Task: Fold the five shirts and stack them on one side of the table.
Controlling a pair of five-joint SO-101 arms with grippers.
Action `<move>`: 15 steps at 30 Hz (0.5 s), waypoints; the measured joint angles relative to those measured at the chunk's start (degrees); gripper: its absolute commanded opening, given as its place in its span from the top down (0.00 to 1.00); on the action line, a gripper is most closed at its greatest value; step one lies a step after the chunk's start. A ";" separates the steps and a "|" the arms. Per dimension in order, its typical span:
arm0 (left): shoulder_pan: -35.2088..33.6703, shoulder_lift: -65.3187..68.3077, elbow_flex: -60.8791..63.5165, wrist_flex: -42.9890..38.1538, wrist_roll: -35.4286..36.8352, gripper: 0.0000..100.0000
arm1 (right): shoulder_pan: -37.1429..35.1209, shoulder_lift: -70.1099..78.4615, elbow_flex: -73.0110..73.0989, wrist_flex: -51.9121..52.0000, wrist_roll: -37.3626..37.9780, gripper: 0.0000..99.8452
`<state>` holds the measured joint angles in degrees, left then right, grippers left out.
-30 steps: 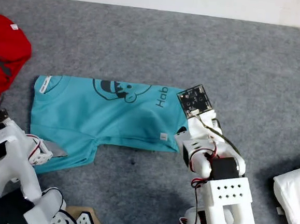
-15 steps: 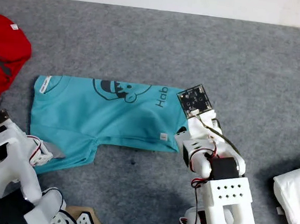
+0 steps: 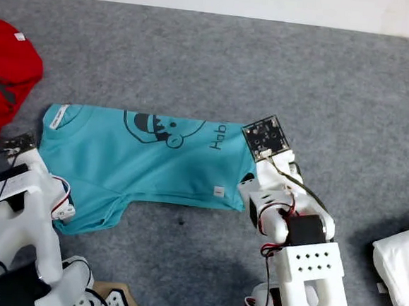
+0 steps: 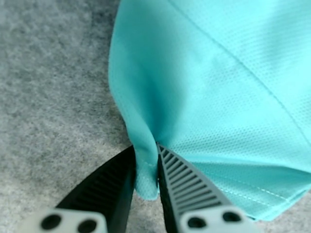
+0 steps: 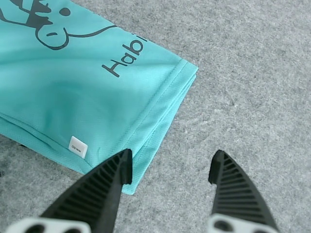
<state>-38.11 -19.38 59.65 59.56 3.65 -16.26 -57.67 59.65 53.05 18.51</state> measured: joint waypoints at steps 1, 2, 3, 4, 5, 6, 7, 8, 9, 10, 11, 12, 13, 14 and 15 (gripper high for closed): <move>0.53 0.00 0.09 0.00 0.00 0.99 | 0.00 0.00 0.00 0.00 0.00 0.74; 1.23 0.00 -0.09 0.18 0.26 0.99 | 0.00 0.00 0.00 0.00 0.00 0.74; 2.02 0.00 -0.70 0.79 1.05 0.99 | 0.00 0.00 0.00 0.00 0.00 0.74; 2.73 0.00 -1.58 1.67 1.85 0.99 | 0.00 0.00 0.00 0.00 0.00 0.74; 3.34 0.09 -2.64 2.81 2.64 0.99 | 0.00 0.00 0.00 0.00 0.00 0.74; 4.04 0.09 -3.96 3.96 3.34 0.99 | 0.00 0.00 0.00 0.00 0.00 0.74; 4.57 0.09 -5.36 5.01 3.96 0.99 | 0.00 0.00 0.00 0.00 0.00 0.74; 5.19 0.18 -6.95 5.63 5.36 0.99 | 0.00 0.00 0.00 0.00 0.00 0.74; 5.80 0.18 -8.70 6.07 6.51 0.99 | 0.00 0.00 0.00 0.00 0.00 0.74; 6.59 0.26 -10.37 6.33 7.47 0.99 | 0.00 0.00 0.00 0.00 0.00 0.74; 7.30 0.26 -11.87 6.33 8.44 0.99 | 0.00 0.00 0.00 0.00 0.00 0.74; 8.09 0.26 -13.10 6.42 9.49 0.99 | 0.00 0.00 0.00 0.00 0.00 0.74; 8.97 0.26 -14.33 6.59 10.46 0.99 | 0.00 0.00 0.00 0.00 0.00 0.74; 9.76 0.35 -15.30 6.51 11.34 0.99 | 0.00 0.00 0.00 0.00 0.00 0.74; 10.46 0.35 -16.18 6.51 12.13 0.99 | 0.00 0.00 0.18 0.00 0.00 0.74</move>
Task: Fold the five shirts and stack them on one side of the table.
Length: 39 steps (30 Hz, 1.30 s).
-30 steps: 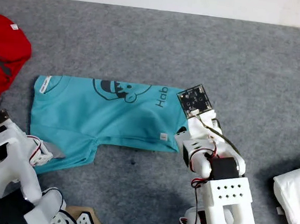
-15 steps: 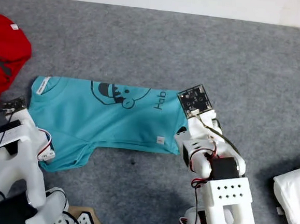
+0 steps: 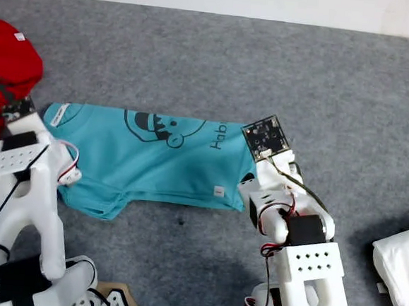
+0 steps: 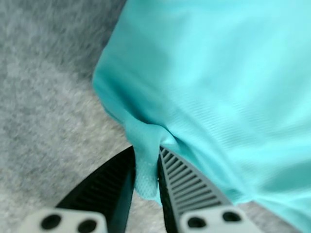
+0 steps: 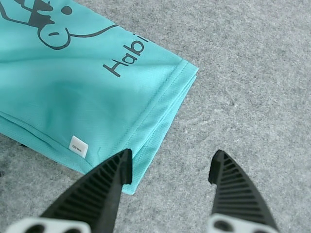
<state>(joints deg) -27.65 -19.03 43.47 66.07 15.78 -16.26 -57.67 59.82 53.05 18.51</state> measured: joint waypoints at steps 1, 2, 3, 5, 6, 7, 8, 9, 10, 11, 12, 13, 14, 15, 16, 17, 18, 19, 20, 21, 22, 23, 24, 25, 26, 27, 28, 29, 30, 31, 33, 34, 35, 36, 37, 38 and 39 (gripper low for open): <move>0.62 0.00 -0.79 0.00 0.79 0.99 | 0.00 0.00 0.53 0.00 0.00 0.74; 1.14 0.09 -1.67 0.00 1.49 0.99 | 0.00 0.00 1.14 0.00 0.00 0.74; 1.58 0.53 -2.55 0.00 2.29 0.99 | 0.00 0.00 1.49 0.00 0.00 0.74; 2.20 2.55 -4.66 -0.53 4.13 0.99 | 0.00 0.00 1.67 0.00 0.00 0.74; 2.46 4.13 -5.89 -1.32 5.01 0.99 | 0.00 0.00 1.67 0.00 0.00 0.74; 2.64 5.89 -7.03 -1.76 5.71 0.99 | 0.00 0.00 1.67 0.00 0.00 0.74; 2.81 7.91 -8.44 -2.11 6.15 0.99 | 0.00 0.00 1.67 0.00 0.00 0.74; 2.99 10.20 -10.02 -2.20 6.51 0.99 | 0.00 0.00 1.67 0.00 0.00 0.74; 3.16 12.40 -11.52 -2.46 6.68 0.99 | 0.00 0.00 1.67 0.00 0.00 0.74; 3.34 14.42 -13.10 -2.46 6.77 0.99 | 0.00 0.00 1.67 0.00 0.00 0.74; 3.52 16.44 -14.68 -2.64 7.03 0.99 | 0.00 0.00 1.67 0.00 0.00 0.74; 3.52 18.20 -16.44 -2.64 7.65 0.99 | 0.00 0.00 1.67 0.00 0.00 0.74; 3.52 19.60 -18.11 -2.64 8.53 0.99 | 0.00 0.00 1.67 0.00 0.00 0.74; 3.52 20.92 -19.69 -2.64 9.32 0.99 | 0.00 0.00 1.67 0.00 0.00 0.74; 3.52 22.15 -21.36 -2.73 9.85 0.99 | 0.00 0.00 1.67 0.00 0.00 0.74; 3.52 23.38 -22.95 -2.73 10.20 0.99 | 0.00 0.00 1.67 0.00 0.00 0.74; 3.52 24.53 -24.26 -2.73 10.46 0.99 | 0.00 0.00 1.67 0.00 0.00 0.74; 3.52 25.67 -25.58 -2.73 10.81 0.99 | 0.00 0.00 1.67 0.00 0.00 0.74; 3.52 26.81 -26.81 -2.73 11.16 0.99 | 0.00 0.00 1.67 0.00 0.00 0.74; 3.52 28.04 -28.04 -2.73 11.52 0.99 | 0.00 0.00 1.67 0.00 0.00 0.74; 3.52 29.19 -29.19 -2.73 11.69 0.99 | 0.00 0.00 1.85 0.00 0.00 0.74; 3.52 30.24 -30.24 -2.73 11.69 0.99 | 0.00 0.00 2.29 0.00 0.00 0.74; 3.52 31.21 -31.03 -2.73 11.69 0.99 | -0.53 0.00 2.64 0.00 0.00 0.74; 3.52 32.00 -31.65 -2.73 11.69 0.98 | -1.05 0.00 3.08 0.00 0.00 0.74; 3.52 32.62 -32.09 -2.73 11.69 0.96 | -1.58 0.00 3.52 0.00 0.00 0.74; 3.52 32.97 -32.26 -2.73 11.69 0.92 | -1.93 0.00 3.87 0.00 0.00 0.74; 3.52 33.23 -32.35 -2.73 11.69 0.86 | -2.11 0.00 4.04 0.00 0.00 0.74; 3.52 33.32 -32.35 -2.73 11.69 0.81 | -2.46 0.00 4.13 0.00 0.00 0.74; 3.52 33.32 -32.35 -2.73 11.69 0.75 | -2.90 0.00 4.13 0.00 0.00 0.74; 3.69 33.32 -32.35 -2.73 11.69 0.68 | -3.34 0.00 4.13 0.00 0.00 0.74; 4.22 33.32 -32.35 -2.81 11.69 0.57 | -3.52 0.00 4.13 0.00 0.00 0.74; 4.57 33.32 -32.35 -2.64 11.69 0.52 | -3.52 0.00 4.13 0.00 0.00 0.74; 4.84 33.32 -32.35 -1.93 12.13 0.48 | -3.52 0.00 4.13 0.00 0.00 0.74; 5.10 33.32 -32.53 -1.41 12.92 0.44 | -3.52 0.00 4.13 0.00 0.00 0.74; 5.27 33.32 -33.05 -0.88 14.15 0.41 | -3.52 0.00 4.13 0.00 0.00 0.74; 5.45 33.32 -33.76 -0.09 15.12 0.38 | -3.52 0.00 4.13 0.00 0.00 0.74; 5.54 33.32 -34.73 0.97 16.09 0.37 | -3.52 0.00 4.13 0.00 0.00 0.74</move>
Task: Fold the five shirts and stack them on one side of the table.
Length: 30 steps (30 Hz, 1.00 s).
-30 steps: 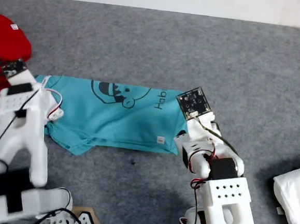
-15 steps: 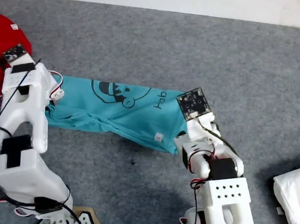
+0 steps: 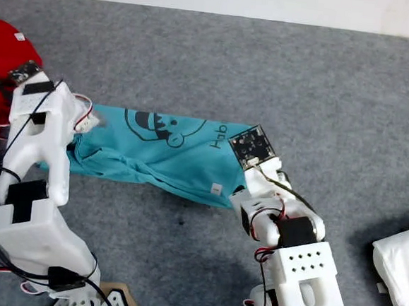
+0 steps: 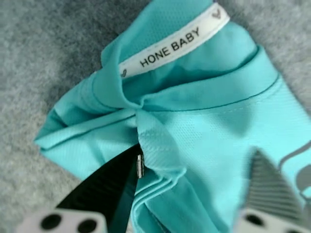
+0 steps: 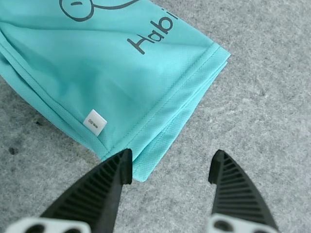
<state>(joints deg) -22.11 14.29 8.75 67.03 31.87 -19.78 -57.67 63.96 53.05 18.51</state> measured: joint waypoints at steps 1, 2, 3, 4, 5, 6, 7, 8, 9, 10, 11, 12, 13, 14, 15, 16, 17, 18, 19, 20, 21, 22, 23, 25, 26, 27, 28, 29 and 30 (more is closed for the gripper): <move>0.00 0.00 -1.05 0.97 0.79 0.36 | 0.00 0.00 0.00 0.00 0.00 0.74; 0.00 0.00 -2.29 2.11 1.49 0.36 | 0.00 0.00 0.00 0.00 0.00 0.74; 0.00 0.00 -3.78 3.52 2.20 0.36 | 0.00 0.00 0.00 0.00 0.00 0.74; 0.00 0.00 -5.36 4.84 2.73 0.36 | 0.00 0.00 0.00 0.00 0.00 0.74; 0.00 0.00 -6.77 6.24 3.08 0.36 | 0.00 0.00 0.18 0.00 0.00 0.74; 0.00 0.00 -8.00 7.65 3.34 0.36 | 0.00 0.00 0.79 -0.09 0.00 0.74; 0.00 0.00 -9.32 8.97 3.52 0.36 | 0.00 0.00 1.41 -0.35 0.00 0.74; 0.00 0.00 -10.37 10.55 3.52 0.36 | 0.00 0.00 1.93 -0.97 0.00 0.74; 0.00 0.00 -11.43 12.48 3.52 0.36 | 0.00 0.00 2.37 -1.85 0.00 0.74; 0.00 0.26 -12.40 14.33 3.69 0.36 | 0.00 -0.09 3.08 -2.55 0.00 0.74; 0.00 0.53 -13.10 16.18 3.78 0.36 | 0.00 0.00 3.60 -3.08 0.00 0.74; 0.00 0.53 -13.36 18.29 3.78 0.36 | 0.00 0.00 3.69 -3.25 0.00 0.74; 0.00 0.53 -13.54 20.66 3.78 0.36 | 0.00 0.00 3.69 -3.52 0.00 0.74; 0.00 0.53 -13.54 22.59 3.78 0.36 | 0.00 0.00 3.69 -3.60 0.00 0.74; 0.00 0.53 -13.54 24.18 3.78 0.36 | 0.00 0.00 3.69 -3.78 0.00 0.74; 0.00 0.53 -13.54 25.93 3.78 0.36 | 0.00 0.00 3.69 -3.78 0.00 0.74; 0.00 0.53 -13.71 28.13 3.16 0.36 | 0.00 0.00 3.69 -3.78 0.00 0.74; 0.26 0.53 -13.89 29.98 1.23 0.36 | 0.00 0.00 3.69 -3.78 0.00 0.74; 0.53 0.53 -13.89 31.30 -1.58 0.36 | 0.00 0.00 3.69 -3.78 0.00 0.74; 0.97 0.53 -13.89 32.00 -5.01 0.37 | 0.00 0.00 3.69 -3.78 0.00 0.74; 1.32 0.53 -13.89 32.44 -7.91 0.40 | 0.00 0.00 3.69 -3.78 0.00 0.74; 1.67 0.53 -13.89 32.79 -9.32 0.44 | 0.00 0.00 3.69 -3.78 0.00 0.74; 1.67 0.53 -13.89 32.97 -9.41 0.49 | 0.00 0.00 3.69 -3.78 0.00 0.74; 1.49 -0.53 -13.89 32.97 -9.41 0.61 | 0.00 0.00 3.69 -3.78 0.00 0.74; 1.49 -1.49 -13.89 33.05 -9.93 0.68 | 0.00 0.00 3.69 -3.78 0.00 0.74; 1.49 -3.25 -13.89 33.05 -10.73 0.75 | 0.00 0.00 3.69 -3.78 0.00 0.74; 1.49 -5.19 -13.89 33.05 -11.87 0.82 | 0.00 0.00 3.69 -3.78 0.00 0.74; 1.49 -7.21 -13.89 33.05 -13.27 0.89 | 0.00 0.00 3.69 -3.78 0.00 0.74; 1.49 -9.32 -13.89 33.05 -14.77 0.95 | 0.00 0.00 3.69 -3.78 0.00 0.74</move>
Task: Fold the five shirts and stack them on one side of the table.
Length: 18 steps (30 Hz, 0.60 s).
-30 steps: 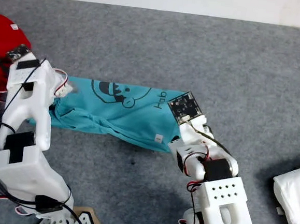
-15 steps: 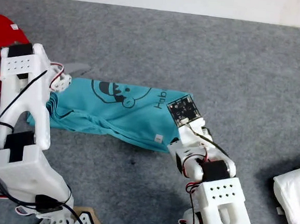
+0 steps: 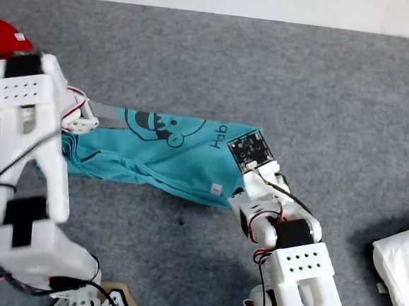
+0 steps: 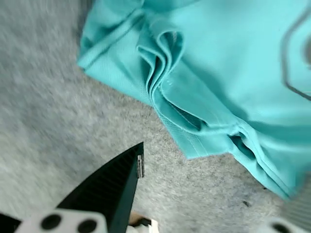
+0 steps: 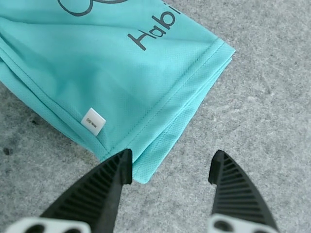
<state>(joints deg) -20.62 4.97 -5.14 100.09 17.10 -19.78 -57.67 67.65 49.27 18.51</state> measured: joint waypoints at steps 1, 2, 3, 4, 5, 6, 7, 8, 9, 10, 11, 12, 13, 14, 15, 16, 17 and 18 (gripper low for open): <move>0.00 -1.93 0.00 0.09 -1.76 1.00 | 0.00 0.00 0.00 0.00 0.00 0.74; 0.00 -3.69 0.00 0.09 -3.52 0.99 | 0.00 0.00 0.00 0.00 0.00 0.74; 0.00 -5.19 0.00 0.09 -5.63 0.96 | 0.00 0.00 0.00 0.00 0.00 0.74; 0.00 -6.42 0.00 0.09 -7.56 0.96 | 0.00 0.00 0.00 0.00 0.00 0.74; -0.18 -7.47 0.35 0.09 -9.32 0.96 | 0.00 0.00 0.00 0.00 0.00 0.74; -0.88 -8.44 1.32 0.09 -10.29 0.98 | 0.00 0.00 0.00 0.00 0.00 0.74; -1.49 -8.79 2.37 0.09 -10.46 1.00 | 0.00 0.00 0.00 0.00 0.00 0.74; -2.29 -9.05 3.52 0.09 -10.46 0.99 | 0.00 0.00 0.00 0.00 0.00 0.74; -3.16 -9.23 5.27 0.09 -10.73 0.99 | 0.00 0.00 0.00 0.00 0.00 0.74; -3.87 -9.23 7.21 0.09 -10.99 0.99 | 0.00 0.00 0.00 0.00 0.00 0.74; -4.40 -9.23 9.32 0.09 -11.69 0.99 | 0.00 0.00 0.09 0.00 0.00 0.74; -4.66 -9.23 11.60 -0.09 -12.84 0.99 | 0.00 0.00 0.09 0.00 0.00 0.74; -4.75 -9.23 13.98 -0.53 -14.07 0.99 | 0.00 0.00 0.09 0.00 0.00 0.74; -4.75 -9.23 16.44 -2.02 -15.03 0.99 | 0.00 0.00 0.09 0.00 0.00 0.74; -4.75 -9.23 18.90 -3.87 -15.56 0.99 | 0.00 0.00 0.09 0.00 0.00 0.74; -4.75 -9.23 21.27 -5.80 -15.91 0.99 | 0.00 0.00 0.09 0.00 0.00 0.74; -4.75 -9.23 23.56 -8.18 -16.18 0.99 | 0.00 0.00 0.09 0.00 0.00 0.74; -4.66 -9.23 25.67 -10.46 -16.26 0.99 | 0.00 0.00 0.09 0.00 0.00 0.74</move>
<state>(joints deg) -25.27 -4.26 20.53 89.63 0.84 -19.78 -57.67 67.74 49.27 18.51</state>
